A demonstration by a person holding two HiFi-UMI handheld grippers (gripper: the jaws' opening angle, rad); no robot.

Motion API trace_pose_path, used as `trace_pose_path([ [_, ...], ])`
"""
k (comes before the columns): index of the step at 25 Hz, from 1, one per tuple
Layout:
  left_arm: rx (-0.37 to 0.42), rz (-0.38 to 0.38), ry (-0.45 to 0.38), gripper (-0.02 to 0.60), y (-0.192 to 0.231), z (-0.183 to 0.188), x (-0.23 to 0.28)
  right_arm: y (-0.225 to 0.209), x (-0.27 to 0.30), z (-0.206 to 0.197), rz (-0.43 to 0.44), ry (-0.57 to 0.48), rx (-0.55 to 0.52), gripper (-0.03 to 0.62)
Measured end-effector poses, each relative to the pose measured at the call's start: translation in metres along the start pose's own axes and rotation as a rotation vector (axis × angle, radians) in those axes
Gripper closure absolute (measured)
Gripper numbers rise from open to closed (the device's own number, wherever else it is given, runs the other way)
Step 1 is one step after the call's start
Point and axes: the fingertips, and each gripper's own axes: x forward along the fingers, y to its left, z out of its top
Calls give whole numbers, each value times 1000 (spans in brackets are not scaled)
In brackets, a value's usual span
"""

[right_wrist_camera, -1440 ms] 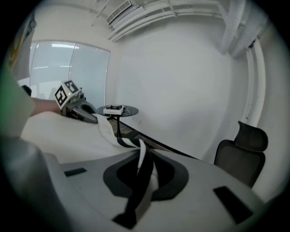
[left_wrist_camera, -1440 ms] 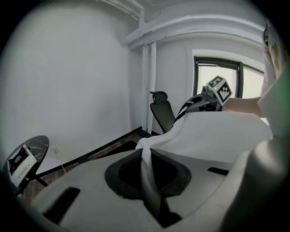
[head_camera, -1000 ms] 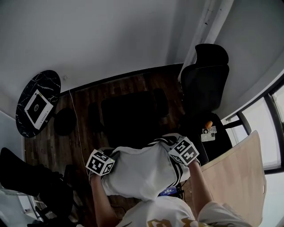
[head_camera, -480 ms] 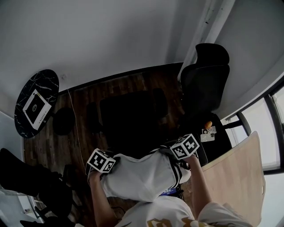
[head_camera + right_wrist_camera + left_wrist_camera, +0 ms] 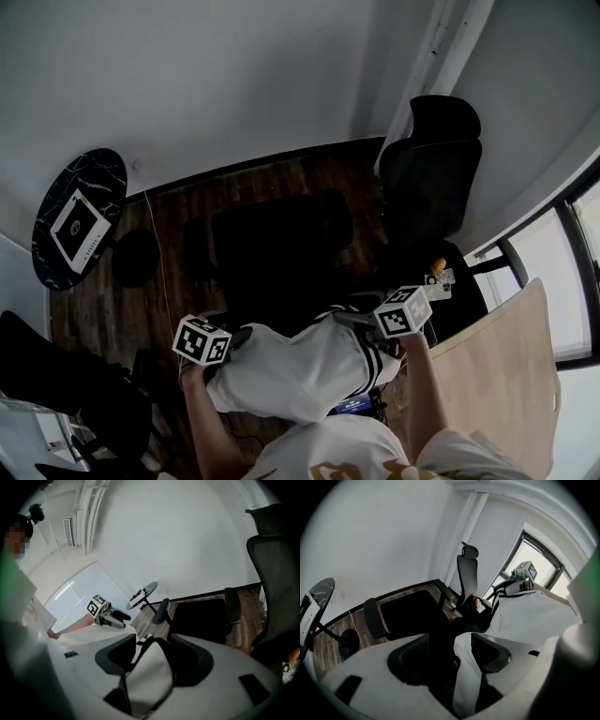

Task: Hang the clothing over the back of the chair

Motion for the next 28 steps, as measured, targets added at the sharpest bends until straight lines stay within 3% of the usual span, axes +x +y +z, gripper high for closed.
trace_pose_path([
  [5,35,240,-271,291,25,28,-40,2,-21,13,-78,-77,-52,360],
  [8,43,294,-364,291,22,38,-59,5,-32,21,-167,-112,-112,378],
  [10,61,337,-434,350,17,47,-74,9,-42,31,-221,-165,-139,430],
  [16,84,378,-531,381,-2,57,-106,20,-81,58,-316,-373,-127,562],
  [18,91,407,-565,433,-8,57,-118,27,-89,61,-370,-385,-176,572],
  [21,87,470,-634,559,-19,58,-141,44,-100,64,-467,-395,-297,578],
  [24,115,515,-696,560,-39,62,-166,70,-111,72,-501,-482,-346,582],
  [26,126,502,-725,560,-52,64,-175,85,-112,75,-491,-525,-349,582],
  [28,114,416,-757,560,-70,64,-175,98,-110,73,-479,-539,-353,582],
])
